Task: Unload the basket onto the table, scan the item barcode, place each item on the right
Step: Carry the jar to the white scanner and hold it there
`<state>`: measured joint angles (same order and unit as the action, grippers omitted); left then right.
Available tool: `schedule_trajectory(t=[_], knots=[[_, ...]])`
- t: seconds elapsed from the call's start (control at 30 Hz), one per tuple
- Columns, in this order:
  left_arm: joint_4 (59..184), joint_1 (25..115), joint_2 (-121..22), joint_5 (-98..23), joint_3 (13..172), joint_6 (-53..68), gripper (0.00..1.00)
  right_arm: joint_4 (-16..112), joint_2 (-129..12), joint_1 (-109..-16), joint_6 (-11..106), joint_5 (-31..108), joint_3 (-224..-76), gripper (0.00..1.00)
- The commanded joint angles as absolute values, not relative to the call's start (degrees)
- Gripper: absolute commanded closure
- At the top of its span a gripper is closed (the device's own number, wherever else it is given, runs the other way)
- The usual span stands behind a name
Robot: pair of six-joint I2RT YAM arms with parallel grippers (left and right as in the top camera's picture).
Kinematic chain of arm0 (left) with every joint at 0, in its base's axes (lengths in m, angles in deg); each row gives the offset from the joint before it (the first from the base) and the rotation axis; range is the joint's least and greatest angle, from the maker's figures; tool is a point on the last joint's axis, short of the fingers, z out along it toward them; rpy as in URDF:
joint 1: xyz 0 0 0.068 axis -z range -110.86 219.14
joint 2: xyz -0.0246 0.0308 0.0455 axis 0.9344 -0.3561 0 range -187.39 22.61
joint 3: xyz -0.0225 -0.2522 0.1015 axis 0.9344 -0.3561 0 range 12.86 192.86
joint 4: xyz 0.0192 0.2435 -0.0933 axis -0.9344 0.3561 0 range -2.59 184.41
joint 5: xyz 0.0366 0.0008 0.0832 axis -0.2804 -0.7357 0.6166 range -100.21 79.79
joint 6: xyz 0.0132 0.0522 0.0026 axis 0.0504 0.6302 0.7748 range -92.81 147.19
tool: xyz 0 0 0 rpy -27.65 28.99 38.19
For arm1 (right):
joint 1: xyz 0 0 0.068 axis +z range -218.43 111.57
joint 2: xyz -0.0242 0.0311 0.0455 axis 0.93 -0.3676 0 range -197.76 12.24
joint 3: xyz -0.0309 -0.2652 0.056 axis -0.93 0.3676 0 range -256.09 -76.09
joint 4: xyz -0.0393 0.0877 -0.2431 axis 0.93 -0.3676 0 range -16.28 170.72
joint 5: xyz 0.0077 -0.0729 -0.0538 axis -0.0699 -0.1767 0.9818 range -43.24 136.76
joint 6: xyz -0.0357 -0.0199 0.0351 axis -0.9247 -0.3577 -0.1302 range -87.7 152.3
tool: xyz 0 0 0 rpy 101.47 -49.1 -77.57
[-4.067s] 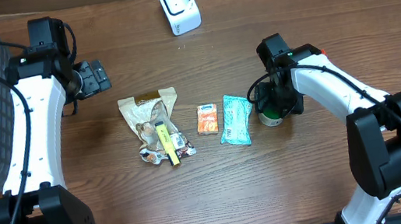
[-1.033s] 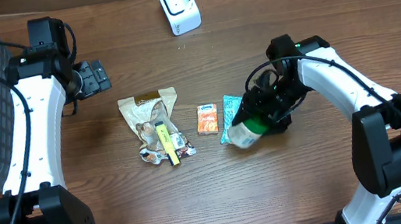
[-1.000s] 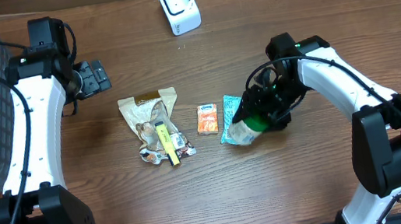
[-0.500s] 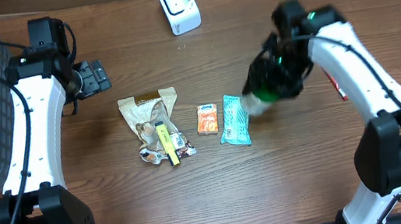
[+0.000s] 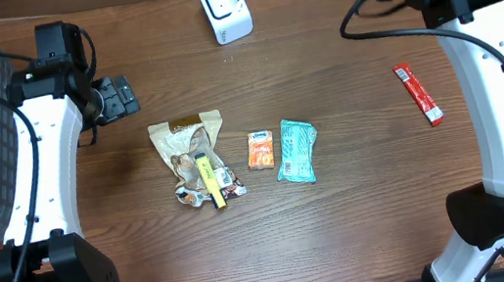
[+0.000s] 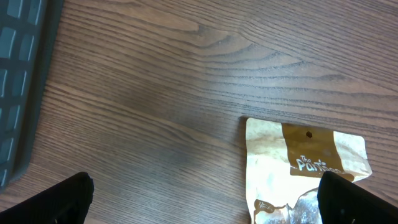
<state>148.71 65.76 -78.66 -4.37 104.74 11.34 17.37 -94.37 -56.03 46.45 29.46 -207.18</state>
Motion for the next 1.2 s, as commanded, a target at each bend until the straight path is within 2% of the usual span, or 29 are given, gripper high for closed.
schedule_trajectory(t=[0.0,0.57,0.8,0.97,1.07,1.17], knots=[[148.69,66.15,-77.76,-4.08,105.61,12.63,0.0,24.29,-95.4,-53.95,45.45,35.73,-208.42,0.96],[148.69,66.15,-77.76,-4.08,105.61,12.63,0.0,47.64,-118.04,-52.03,45.51,36.56,-208.42,0.96],[148.69,66.18,-77.76,-4.08,105.61,12.63,0.0,59.77,-126.89,-51.7,45.56,28.43,-208.42,0.96],[148.69,66.15,-77.76,-4.08,105.61,12.63,0.0,64.82,-131.05,-51.05,45.56,28.65,-208.42,0.85],[148.69,66.15,-77.76,-4.08,105.61,12.63,0.0,67.57,-132.8,-50.65,45.97,28.65,-208.42,0.96],[148.69,66.15,-77.76,-4.08,105.61,12.63,0.0,70.52,-134.22,-49.87,45.97,28.67,-208.42,0.96]])
